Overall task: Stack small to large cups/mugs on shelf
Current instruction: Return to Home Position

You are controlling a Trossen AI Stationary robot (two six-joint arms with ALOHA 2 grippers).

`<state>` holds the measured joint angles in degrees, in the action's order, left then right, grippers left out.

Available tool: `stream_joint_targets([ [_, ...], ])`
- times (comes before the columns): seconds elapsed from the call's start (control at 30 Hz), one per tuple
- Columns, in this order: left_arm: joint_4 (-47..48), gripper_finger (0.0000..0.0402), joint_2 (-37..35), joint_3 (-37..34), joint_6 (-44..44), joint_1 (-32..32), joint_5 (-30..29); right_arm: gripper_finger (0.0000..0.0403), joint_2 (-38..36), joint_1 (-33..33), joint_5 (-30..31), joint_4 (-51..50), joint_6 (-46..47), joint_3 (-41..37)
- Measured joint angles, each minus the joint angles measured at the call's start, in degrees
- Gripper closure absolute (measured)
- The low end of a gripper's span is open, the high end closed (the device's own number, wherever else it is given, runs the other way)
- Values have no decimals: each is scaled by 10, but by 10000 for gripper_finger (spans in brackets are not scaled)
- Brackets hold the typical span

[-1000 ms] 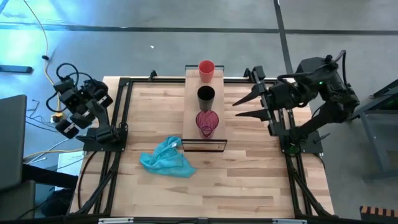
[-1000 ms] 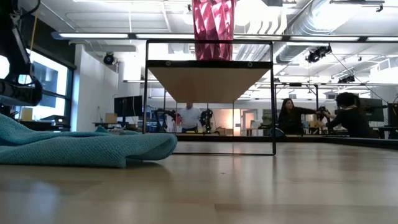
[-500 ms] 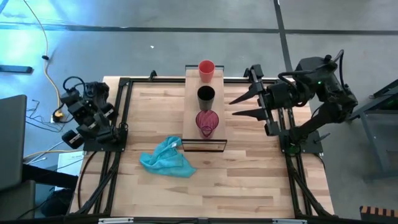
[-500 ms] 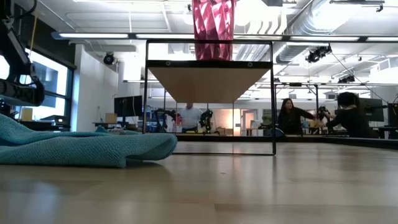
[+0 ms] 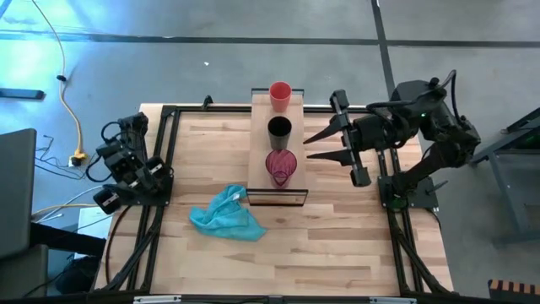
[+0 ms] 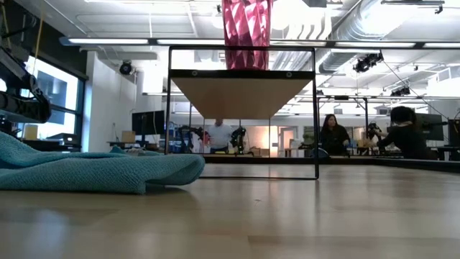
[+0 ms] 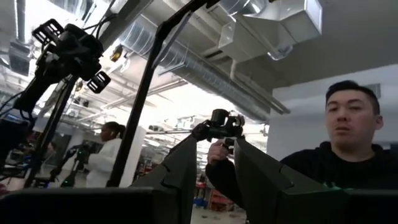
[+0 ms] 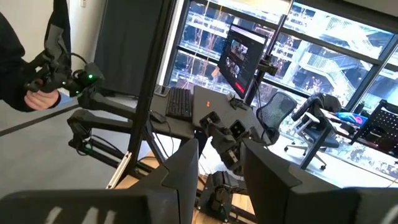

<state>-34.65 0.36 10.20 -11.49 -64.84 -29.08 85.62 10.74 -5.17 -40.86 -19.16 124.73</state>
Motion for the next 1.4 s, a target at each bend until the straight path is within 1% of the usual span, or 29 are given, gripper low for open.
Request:
stream_joint_targets([
  [0.3,-36,305,0,-31,17,5,-2,288,0,0,0,16,8,0],
  [0.43,-37,305,0,-50,59,58,7,288,0,0,0,24,-2,0],
  [0.6,-40,305,0,-86,174,172,76,288,6,0,0,34,-21,0],
  [0.7,-45,305,0,-93,228,242,139,288,10,-4,0,33,-20,0],
  [0.87,-45,305,0,-93,290,343,234,288,13,-7,0,22,2,0],
  [1.1,-39,305,17,-93,381,479,329,288,13,-7,0,14,7,0],
  [1.23,-45,305,26,-93,430,538,383,288,13,-10,0,8,7,0],
  [1.4,-47,305,26,-93,453,589,416,288,13,-10,0,-5,11,0],
])
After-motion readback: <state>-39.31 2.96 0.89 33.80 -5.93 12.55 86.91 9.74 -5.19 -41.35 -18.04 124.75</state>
